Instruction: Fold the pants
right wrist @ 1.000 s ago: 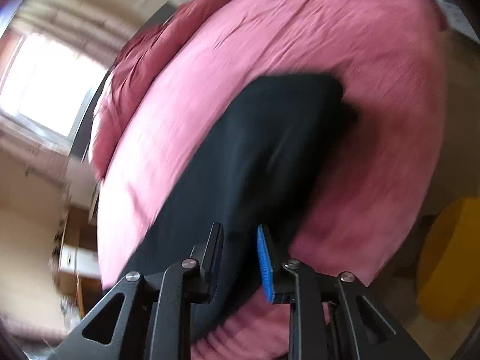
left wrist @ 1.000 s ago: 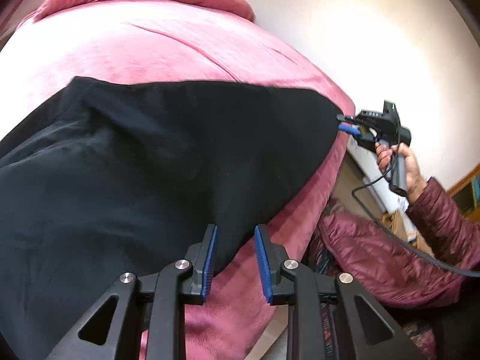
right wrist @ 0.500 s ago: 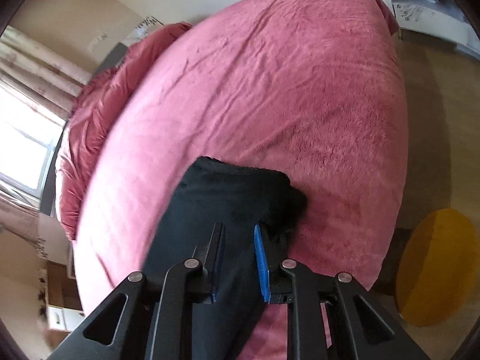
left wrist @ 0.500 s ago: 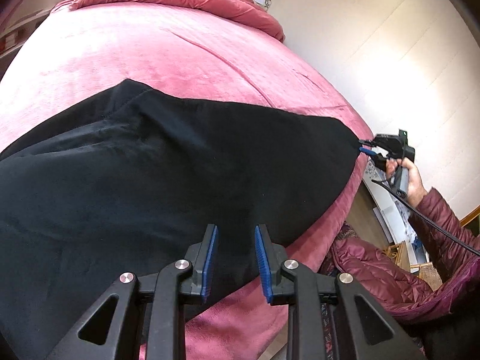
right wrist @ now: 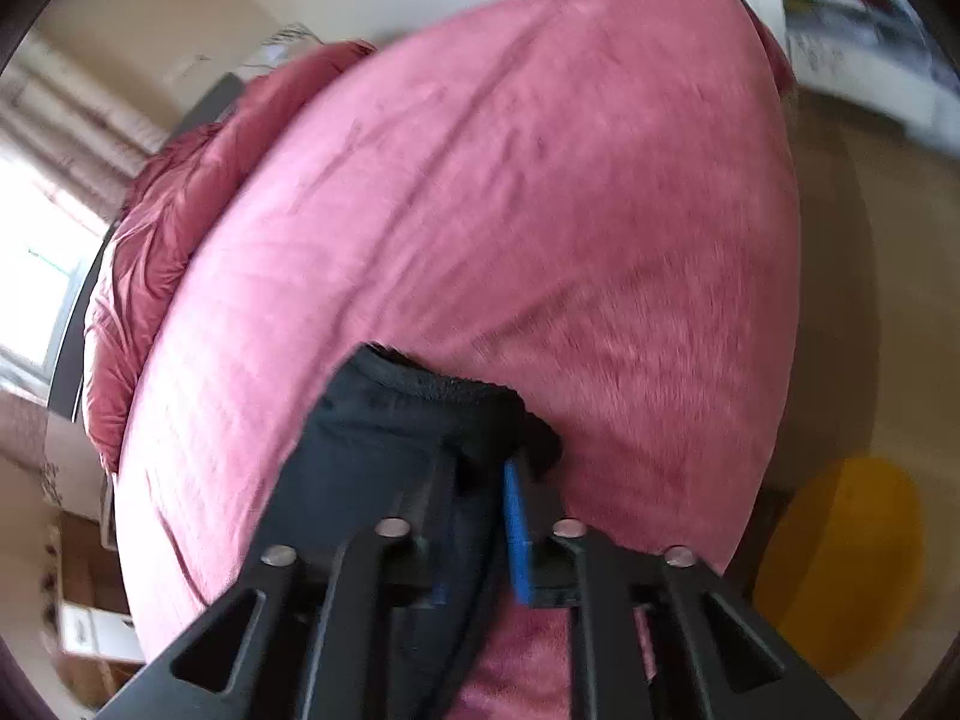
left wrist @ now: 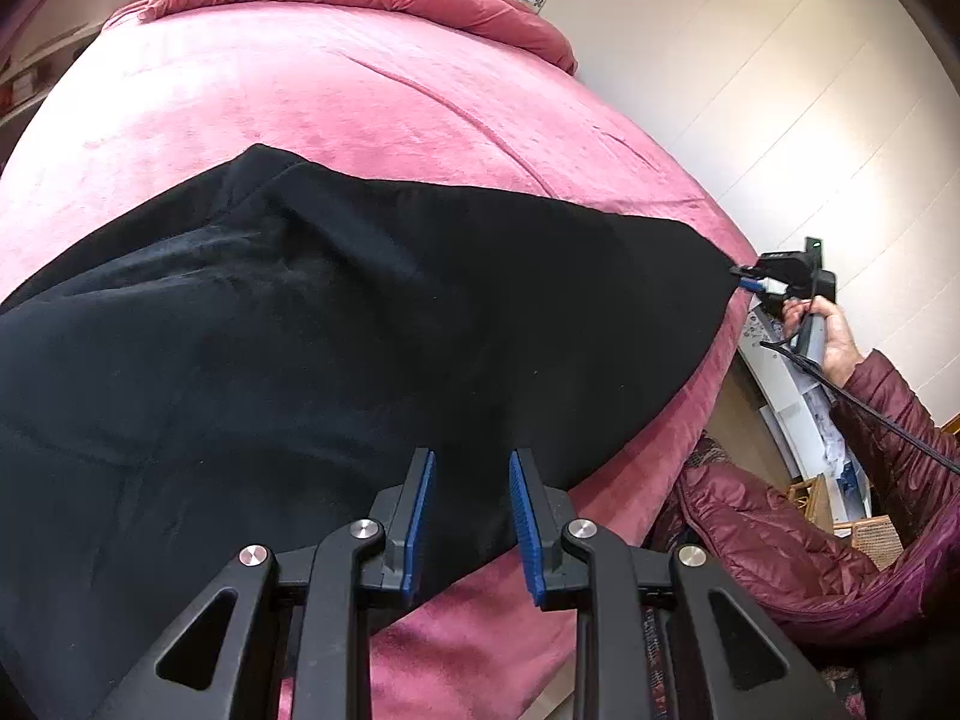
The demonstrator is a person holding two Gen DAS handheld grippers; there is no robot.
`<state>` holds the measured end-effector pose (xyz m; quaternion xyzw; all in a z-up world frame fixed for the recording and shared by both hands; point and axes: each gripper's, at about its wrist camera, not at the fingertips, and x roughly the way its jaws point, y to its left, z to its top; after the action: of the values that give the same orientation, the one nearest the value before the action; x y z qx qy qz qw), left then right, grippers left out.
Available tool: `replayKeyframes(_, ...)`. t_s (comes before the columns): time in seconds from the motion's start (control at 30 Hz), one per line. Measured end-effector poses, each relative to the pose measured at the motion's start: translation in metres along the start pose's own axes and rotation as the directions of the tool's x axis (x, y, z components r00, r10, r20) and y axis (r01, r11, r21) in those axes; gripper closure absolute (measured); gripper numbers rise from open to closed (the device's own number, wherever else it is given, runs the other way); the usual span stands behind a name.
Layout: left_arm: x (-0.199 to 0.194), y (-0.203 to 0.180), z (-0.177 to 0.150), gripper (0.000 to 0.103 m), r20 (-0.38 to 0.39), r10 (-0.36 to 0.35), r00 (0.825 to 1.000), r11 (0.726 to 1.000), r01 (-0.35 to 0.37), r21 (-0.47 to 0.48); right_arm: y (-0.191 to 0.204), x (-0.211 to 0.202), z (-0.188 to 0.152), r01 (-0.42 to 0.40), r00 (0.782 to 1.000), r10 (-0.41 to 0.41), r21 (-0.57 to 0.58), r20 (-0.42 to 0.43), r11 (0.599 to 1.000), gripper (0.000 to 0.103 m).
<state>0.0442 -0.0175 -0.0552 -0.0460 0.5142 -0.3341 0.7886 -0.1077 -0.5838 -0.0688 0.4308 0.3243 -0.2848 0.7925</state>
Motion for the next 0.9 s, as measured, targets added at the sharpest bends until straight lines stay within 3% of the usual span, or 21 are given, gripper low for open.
replayKeyframes(0.1,0.006,0.002,-0.001,0.078,-0.017,0.035,0.999,0.999,-0.035,-0.006,-0.009,-0.002,-0.001,0.053,0.998,-0.052,-0.007,0.018,0.999,0.094)
replayKeyframes(0.2,0.014,0.004,-0.005,0.078,-0.041,0.077,0.996,0.997,-0.077,-0.016,-0.022,0.019,-0.012,0.092,0.993,-0.093,-0.016,-0.069,0.996,0.094)
replayKeyframes(0.3,0.010,0.010,-0.009,0.077,-0.032,0.092,0.995,0.995,-0.093,-0.033,-0.023,0.011,-0.012,0.085,0.995,-0.086,-0.007,-0.053,0.996,0.085)
replayKeyframes(0.37,0.002,0.015,-0.010,0.075,-0.004,0.103,0.995,0.993,-0.103,-0.056,-0.017,-0.003,-0.010,0.127,0.992,-0.127,-0.040,-0.009,0.991,0.071)
replayKeyframes(0.43,-0.008,0.023,-0.010,0.075,0.029,0.100,0.995,0.991,-0.097,-0.090,-0.004,-0.020,-0.011,0.145,0.989,-0.141,-0.095,0.047,0.985,0.071)
replayKeyframes(0.53,-0.024,0.036,-0.013,0.075,0.074,0.121,0.990,0.985,-0.110,-0.134,0.034,-0.038,-0.021,0.056,0.998,-0.049,-0.216,0.036,0.975,0.070)
replayKeyframes(0.6,-0.031,0.043,-0.015,0.075,0.094,0.140,0.986,0.980,-0.124,-0.157,0.070,-0.035,-0.038,-0.075,0.996,0.057,-0.317,-0.067,0.945,0.070)
replayKeyframes(0.7,-0.040,0.052,-0.018,0.075,0.117,0.160,0.980,0.974,-0.137,-0.181,0.147,-0.025,-0.085,-0.294,0.947,0.187,-0.477,-0.260,0.828,0.071)
replayKeyframes(0.77,-0.043,0.054,-0.020,0.075,0.122,0.183,0.975,0.970,-0.159,-0.181,0.197,-0.015,-0.122,-0.421,0.893,0.237,-0.528,-0.382,0.737,0.071)
replayKeyframes(0.87,-0.045,0.057,-0.024,0.075,0.124,0.206,0.971,0.966,-0.181,-0.184,0.273,0.000,-0.182,-0.566,0.805,0.248,-0.570,-0.539,0.595,0.071)
replayKeyframes(0.9,-0.046,0.059,-0.026,0.075,0.124,0.211,0.970,0.964,-0.185,-0.189,0.298,0.007,-0.204,-0.588,0.782,0.214,-0.580,-0.585,0.564,0.071)
